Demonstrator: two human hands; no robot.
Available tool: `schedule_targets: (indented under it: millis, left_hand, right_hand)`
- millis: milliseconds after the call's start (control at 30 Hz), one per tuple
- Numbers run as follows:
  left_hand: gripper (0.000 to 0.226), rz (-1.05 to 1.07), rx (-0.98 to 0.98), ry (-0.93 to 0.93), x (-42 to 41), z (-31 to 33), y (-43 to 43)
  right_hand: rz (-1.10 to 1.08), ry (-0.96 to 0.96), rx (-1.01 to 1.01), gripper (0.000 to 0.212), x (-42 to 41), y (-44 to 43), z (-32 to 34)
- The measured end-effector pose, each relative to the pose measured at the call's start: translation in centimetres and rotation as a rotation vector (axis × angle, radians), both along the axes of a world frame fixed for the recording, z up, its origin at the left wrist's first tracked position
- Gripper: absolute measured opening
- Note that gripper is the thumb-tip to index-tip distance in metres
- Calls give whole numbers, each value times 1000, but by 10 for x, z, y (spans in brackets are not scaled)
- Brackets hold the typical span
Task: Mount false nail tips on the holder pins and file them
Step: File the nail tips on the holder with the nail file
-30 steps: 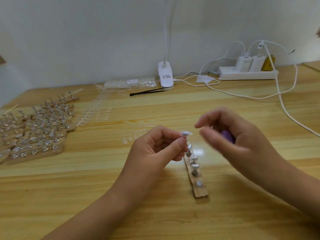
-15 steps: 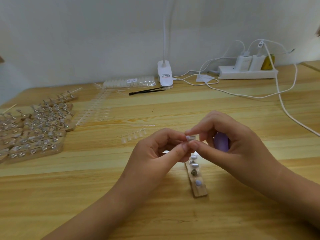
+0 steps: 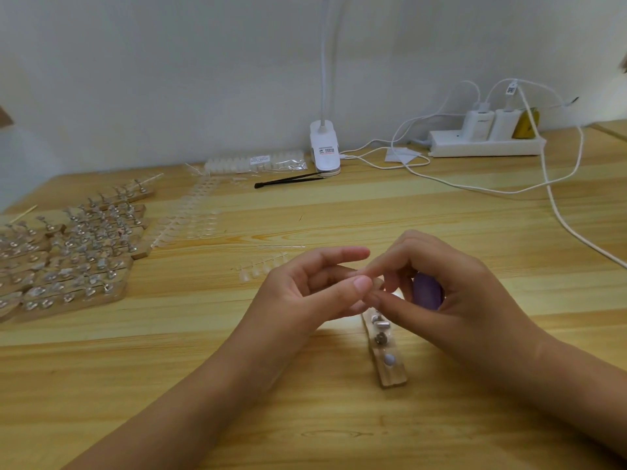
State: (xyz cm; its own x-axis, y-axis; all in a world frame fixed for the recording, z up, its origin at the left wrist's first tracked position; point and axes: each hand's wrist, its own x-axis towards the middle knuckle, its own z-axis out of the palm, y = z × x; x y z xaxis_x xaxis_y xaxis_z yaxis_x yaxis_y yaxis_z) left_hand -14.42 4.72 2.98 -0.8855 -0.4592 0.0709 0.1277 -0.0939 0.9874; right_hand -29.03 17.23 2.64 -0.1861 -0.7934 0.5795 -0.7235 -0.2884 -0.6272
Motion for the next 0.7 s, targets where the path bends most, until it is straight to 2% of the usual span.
schedule_targets:
  millis: [267,400,533,700]
  left_hand:
    - [30,-23,-3,-35,1,1,1]
    - [32,-24,-21,-45,0,1,2]
    - [35,-35,-29,-84,1,4,3]
    - [25,-66,-68,-136,1,4,3]
  right_hand:
    - [19,18,40,22,-3,1,2]
    - [16,41,34,9,-4,0,2]
    - [-18,67,-8,8,-4,1,3]
    - [-46,115,-16,2,-4,2,6]
